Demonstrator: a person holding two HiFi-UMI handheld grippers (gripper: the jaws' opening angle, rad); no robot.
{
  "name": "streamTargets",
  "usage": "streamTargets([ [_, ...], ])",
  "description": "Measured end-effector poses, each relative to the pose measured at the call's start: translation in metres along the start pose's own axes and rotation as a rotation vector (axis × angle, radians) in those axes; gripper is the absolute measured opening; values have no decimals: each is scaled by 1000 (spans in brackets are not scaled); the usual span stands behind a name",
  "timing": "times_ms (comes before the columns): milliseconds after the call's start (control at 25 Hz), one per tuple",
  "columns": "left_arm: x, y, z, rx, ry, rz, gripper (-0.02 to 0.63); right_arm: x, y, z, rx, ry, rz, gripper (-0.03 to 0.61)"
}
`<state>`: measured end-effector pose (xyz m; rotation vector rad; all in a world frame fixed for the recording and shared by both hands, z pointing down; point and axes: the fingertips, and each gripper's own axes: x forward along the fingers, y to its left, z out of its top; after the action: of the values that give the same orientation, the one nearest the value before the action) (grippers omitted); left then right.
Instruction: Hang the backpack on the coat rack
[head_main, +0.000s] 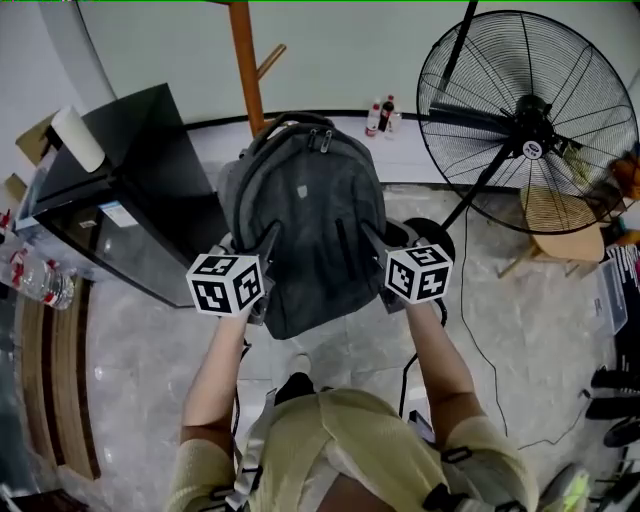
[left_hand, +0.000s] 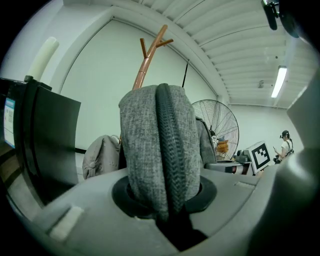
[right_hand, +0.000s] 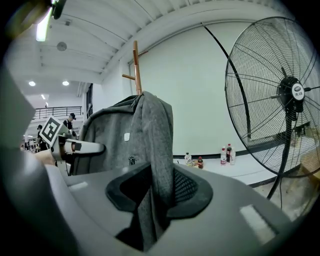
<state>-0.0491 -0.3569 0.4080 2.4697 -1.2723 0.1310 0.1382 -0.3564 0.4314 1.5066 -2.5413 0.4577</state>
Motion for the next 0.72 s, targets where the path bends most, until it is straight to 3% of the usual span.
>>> streamTargets([
  [720,36,26,-3,-56,42,-24,87,34,-19,-2,17,55,3,114],
])
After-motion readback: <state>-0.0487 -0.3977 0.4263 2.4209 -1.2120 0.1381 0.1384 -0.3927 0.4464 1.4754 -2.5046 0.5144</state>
